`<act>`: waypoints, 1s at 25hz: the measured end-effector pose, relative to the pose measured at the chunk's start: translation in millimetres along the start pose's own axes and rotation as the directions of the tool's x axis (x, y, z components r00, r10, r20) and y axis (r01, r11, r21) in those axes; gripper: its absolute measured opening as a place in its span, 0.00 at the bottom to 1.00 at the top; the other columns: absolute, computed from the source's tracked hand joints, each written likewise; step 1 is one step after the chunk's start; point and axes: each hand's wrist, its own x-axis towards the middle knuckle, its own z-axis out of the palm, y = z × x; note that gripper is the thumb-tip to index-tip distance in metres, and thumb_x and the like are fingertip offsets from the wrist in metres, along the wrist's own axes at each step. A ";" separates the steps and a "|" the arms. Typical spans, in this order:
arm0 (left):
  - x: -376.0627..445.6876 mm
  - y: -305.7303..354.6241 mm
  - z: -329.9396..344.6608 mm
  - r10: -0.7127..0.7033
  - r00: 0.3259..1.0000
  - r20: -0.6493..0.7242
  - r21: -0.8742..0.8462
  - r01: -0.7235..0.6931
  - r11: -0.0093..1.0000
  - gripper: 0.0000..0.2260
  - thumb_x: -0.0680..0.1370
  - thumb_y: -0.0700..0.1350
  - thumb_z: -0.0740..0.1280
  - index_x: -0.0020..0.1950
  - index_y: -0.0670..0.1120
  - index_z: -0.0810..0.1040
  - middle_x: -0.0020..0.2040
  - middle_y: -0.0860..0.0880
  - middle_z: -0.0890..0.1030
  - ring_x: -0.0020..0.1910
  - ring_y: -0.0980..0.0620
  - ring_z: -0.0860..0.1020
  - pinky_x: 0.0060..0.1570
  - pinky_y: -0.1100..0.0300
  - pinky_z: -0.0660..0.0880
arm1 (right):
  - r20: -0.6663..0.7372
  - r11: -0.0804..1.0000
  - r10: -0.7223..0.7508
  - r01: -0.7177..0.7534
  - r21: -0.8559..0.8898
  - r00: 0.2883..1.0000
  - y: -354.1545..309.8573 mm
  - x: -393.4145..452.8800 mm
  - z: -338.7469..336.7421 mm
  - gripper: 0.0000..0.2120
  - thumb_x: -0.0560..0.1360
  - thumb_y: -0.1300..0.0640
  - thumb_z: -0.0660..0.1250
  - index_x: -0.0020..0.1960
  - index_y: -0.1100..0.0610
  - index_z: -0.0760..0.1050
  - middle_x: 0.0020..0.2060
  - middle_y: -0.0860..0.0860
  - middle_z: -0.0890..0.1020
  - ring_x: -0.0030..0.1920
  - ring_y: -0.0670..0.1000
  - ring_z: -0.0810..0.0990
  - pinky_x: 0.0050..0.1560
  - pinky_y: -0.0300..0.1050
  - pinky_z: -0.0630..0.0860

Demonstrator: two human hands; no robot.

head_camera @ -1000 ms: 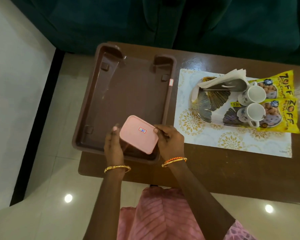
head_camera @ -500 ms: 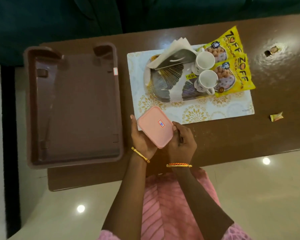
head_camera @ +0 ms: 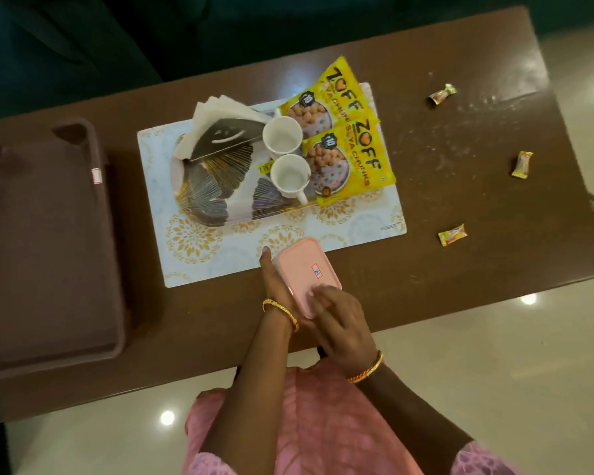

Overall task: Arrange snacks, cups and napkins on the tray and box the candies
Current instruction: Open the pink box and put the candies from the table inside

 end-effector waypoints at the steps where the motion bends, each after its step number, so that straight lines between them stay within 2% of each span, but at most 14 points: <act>1: 6.7 -8.1 11.2 -0.008 1.000 -0.017 0.032 0.008 0.999 0.38 0.69 0.73 0.46 0.52 0.45 0.78 0.43 0.40 0.82 0.43 0.42 0.76 0.45 0.53 0.73 | 0.011 1.000 -0.015 0.015 0.005 1.000 13.3 -2.9 -10.2 0.16 0.73 0.56 0.67 0.59 0.61 0.71 0.56 0.58 0.77 0.55 0.55 0.76 0.51 0.50 0.77; 3: 17.5 -20.0 30.5 0.010 0.998 -0.061 0.100 -0.004 0.995 0.37 0.70 0.72 0.46 0.52 0.44 0.77 0.45 0.40 0.79 0.43 0.42 0.75 0.46 0.54 0.71 | 0.005 1.000 -0.009 0.009 0.018 1.000 31.5 -4.3 -25.4 0.15 0.72 0.57 0.68 0.57 0.62 0.74 0.49 0.61 0.82 0.51 0.56 0.79 0.47 0.50 0.79; 5: 25.6 -25.9 48.9 0.047 0.995 -0.092 0.169 -0.031 0.985 0.35 0.71 0.71 0.47 0.49 0.44 0.78 0.44 0.40 0.79 0.41 0.42 0.75 0.46 0.54 0.70 | -0.036 0.999 0.043 -0.042 0.021 0.998 41.6 -3.0 -37.8 0.14 0.73 0.58 0.68 0.55 0.65 0.78 0.46 0.62 0.83 0.49 0.57 0.80 0.48 0.49 0.78; 7: 33.7 -28.3 68.9 0.055 0.995 -0.085 0.224 -0.035 0.974 0.34 0.71 0.71 0.48 0.46 0.44 0.79 0.41 0.41 0.81 0.40 0.43 0.76 0.43 0.55 0.71 | -0.073 0.995 0.098 -0.098 0.002 0.992 51.1 -2.5 -48.4 0.14 0.75 0.57 0.66 0.53 0.66 0.80 0.47 0.62 0.83 0.50 0.57 0.79 0.50 0.47 0.77; 11: 48.3 -33.9 99.3 -0.001 1.000 -0.015 0.294 0.005 0.956 0.34 0.69 0.71 0.47 0.48 0.46 0.80 0.36 0.43 0.85 0.39 0.43 0.80 0.40 0.56 0.74 | -0.115 0.983 0.173 -0.180 -0.048 0.978 66.4 0.1 -62.3 0.15 0.76 0.57 0.63 0.54 0.66 0.80 0.48 0.62 0.83 0.52 0.54 0.76 0.52 0.46 0.74; 13: 53.3 -35.2 105.2 -0.005 1.000 -0.001 0.310 0.005 0.951 0.32 0.69 0.70 0.48 0.48 0.48 0.79 0.37 0.43 0.85 0.40 0.44 0.80 0.41 0.55 0.74 | -0.139 0.976 0.198 -0.208 -0.061 0.970 68.9 -0.5 -65.7 0.14 0.77 0.58 0.61 0.55 0.67 0.79 0.48 0.62 0.83 0.52 0.55 0.77 0.51 0.47 0.75; 16: 58.3 -34.7 105.7 -0.036 0.999 -0.009 0.284 0.037 0.958 0.30 0.69 0.69 0.49 0.52 0.50 0.77 0.44 0.42 0.81 0.45 0.43 0.77 0.43 0.53 0.73 | -0.160 0.969 0.237 -0.245 -0.030 0.958 69.7 2.4 -70.4 0.14 0.76 0.61 0.61 0.55 0.67 0.79 0.48 0.62 0.82 0.50 0.57 0.78 0.50 0.47 0.75; 19: 60.9 -32.4 105.6 -0.089 0.996 -0.031 0.277 0.094 0.956 0.32 0.69 0.69 0.50 0.52 0.46 0.78 0.40 0.41 0.82 0.42 0.42 0.78 0.39 0.53 0.76 | -0.208 0.939 0.344 -0.338 0.064 0.916 64.1 7.0 -73.1 0.13 0.76 0.62 0.60 0.55 0.68 0.79 0.49 0.62 0.82 0.50 0.55 0.77 0.51 0.44 0.75; 20: 60.5 -32.1 107.2 -0.121 0.992 -0.045 0.278 0.129 0.952 0.32 0.69 0.69 0.51 0.49 0.44 0.79 0.37 0.41 0.83 0.40 0.42 0.79 0.39 0.53 0.77 | -0.270 0.897 0.441 -0.419 0.137 0.856 64.6 8.8 -76.9 0.13 0.76 0.62 0.60 0.53 0.68 0.79 0.48 0.60 0.82 0.49 0.52 0.77 0.50 0.41 0.74; 21: 60.4 -31.4 110.0 -0.147 0.987 -0.057 0.290 0.158 0.944 0.33 0.68 0.70 0.51 0.46 0.44 0.80 0.34 0.42 0.83 0.38 0.41 0.80 0.39 0.53 0.77 | -0.366 0.821 0.570 -0.520 0.235 0.735 68.8 11.7 -83.0 0.12 0.76 0.61 0.60 0.51 0.66 0.79 0.46 0.58 0.81 0.47 0.49 0.77 0.48 0.39 0.74; 22: 59.4 -30.6 113.3 -0.164 0.985 -0.061 0.297 0.175 0.939 0.33 0.68 0.70 0.52 0.43 0.43 0.81 0.34 0.43 0.83 0.37 0.42 0.80 0.40 0.52 0.77 | -0.467 0.710 0.699 -0.604 0.362 0.542 78.0 13.5 -91.0 0.10 0.77 0.61 0.60 0.49 0.64 0.80 0.43 0.57 0.81 0.43 0.45 0.77 0.45 0.38 0.75; 23: 58.7 -30.2 116.4 -0.182 0.982 -0.053 0.293 0.189 0.937 0.32 0.69 0.69 0.52 0.44 0.43 0.81 0.35 0.43 0.82 0.36 0.42 0.80 0.43 0.51 0.77 | -0.524 0.573 0.800 -0.631 0.523 0.291 91.5 14.6 -100.4 0.09 0.77 0.59 0.61 0.47 0.61 0.80 0.41 0.55 0.80 0.40 0.42 0.77 0.42 0.38 0.76; 24: 57.0 -29.8 120.5 -0.212 0.977 -0.030 0.282 0.212 0.936 0.32 0.69 0.69 0.53 0.47 0.43 0.80 0.39 0.44 0.81 0.39 0.42 0.79 0.45 0.48 0.76 | -0.490 0.421 0.871 -0.581 0.697 0.044 107.3 14.5 -109.2 0.08 0.77 0.59 0.63 0.47 0.60 0.80 0.40 0.55 0.80 0.39 0.42 0.77 0.39 0.39 0.78; 25: 55.4 -28.9 124.0 -0.248 0.969 -0.006 0.280 0.239 0.930 0.32 0.69 0.69 0.53 0.51 0.43 0.79 0.42 0.44 0.79 0.42 0.41 0.78 0.49 0.46 0.74 | -0.383 0.273 0.912 -0.478 0.835 -0.148 123.3 13.8 -116.8 0.08 0.78 0.58 0.63 0.48 0.61 0.79 0.42 0.55 0.79 0.40 0.44 0.78 0.39 0.41 0.81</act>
